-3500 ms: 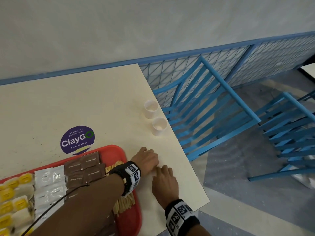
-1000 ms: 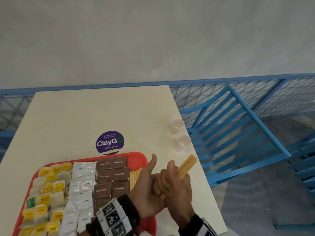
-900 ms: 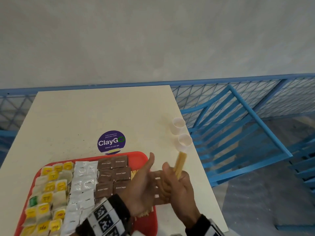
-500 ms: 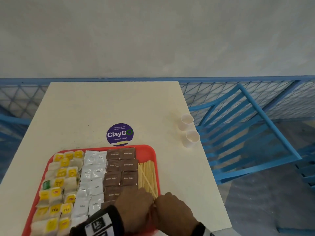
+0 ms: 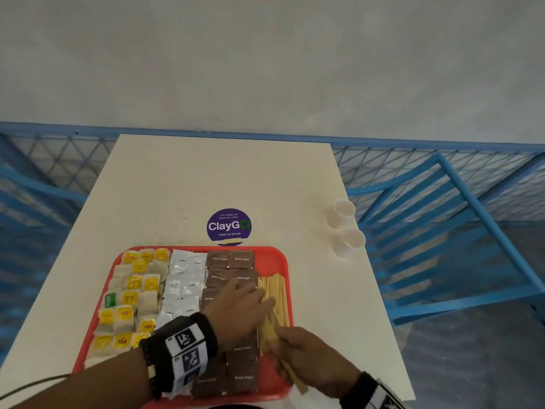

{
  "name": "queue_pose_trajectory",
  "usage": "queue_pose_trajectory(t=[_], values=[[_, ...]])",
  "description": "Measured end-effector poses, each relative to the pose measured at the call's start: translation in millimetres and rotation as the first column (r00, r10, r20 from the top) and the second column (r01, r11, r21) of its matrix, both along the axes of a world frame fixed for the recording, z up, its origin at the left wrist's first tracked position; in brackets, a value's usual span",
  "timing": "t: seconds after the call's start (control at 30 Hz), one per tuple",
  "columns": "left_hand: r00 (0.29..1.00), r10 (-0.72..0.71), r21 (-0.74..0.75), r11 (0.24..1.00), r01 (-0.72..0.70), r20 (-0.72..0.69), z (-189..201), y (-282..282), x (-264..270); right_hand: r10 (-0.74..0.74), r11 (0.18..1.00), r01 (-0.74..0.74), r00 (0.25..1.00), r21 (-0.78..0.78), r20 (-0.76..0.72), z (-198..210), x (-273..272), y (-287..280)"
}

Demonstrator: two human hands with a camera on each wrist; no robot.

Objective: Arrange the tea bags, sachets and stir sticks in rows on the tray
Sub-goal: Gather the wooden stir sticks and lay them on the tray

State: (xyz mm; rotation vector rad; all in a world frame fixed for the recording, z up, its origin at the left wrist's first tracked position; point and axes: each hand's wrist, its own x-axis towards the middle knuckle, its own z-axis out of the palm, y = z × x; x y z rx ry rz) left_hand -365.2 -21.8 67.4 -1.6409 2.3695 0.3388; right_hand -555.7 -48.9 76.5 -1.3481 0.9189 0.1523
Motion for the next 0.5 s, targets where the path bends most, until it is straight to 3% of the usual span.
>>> queue_pose_trajectory(t=[0.1, 0.2, 0.3, 0.37, 0.5], values=[[0.910, 0.371, 0.003, 0.926, -0.377, -0.187, 0, -5, 6, -0.119, 0.979, 0.093, 0.983, -0.182, -0.138, -13, -1, -15], [0.758, 0.579, 0.095, 0.809, -0.581, -0.300, -17, -11, -7, -0.187, 0.904, 0.051, 0.941, -0.425, -0.284, -34, 2, -31], [0.576, 0.745, 0.282, 0.663, -0.693, -0.337, -48, -25, -22, -0.252, 0.873, 0.067, 0.911, -0.484, -0.327, -47, 2, -38], [0.501, 0.813, 0.358, 0.582, -0.730, -0.298, -63, -35, -29, -0.257, 0.873, 0.062, 0.902, -0.484, -0.348, -51, 1, -36], [0.493, 0.840, 0.372, 0.543, -0.753, -0.228, -80, -46, -39, -0.292, 0.888, 0.121, 0.893, -0.444, -0.341, -56, 2, -32]])
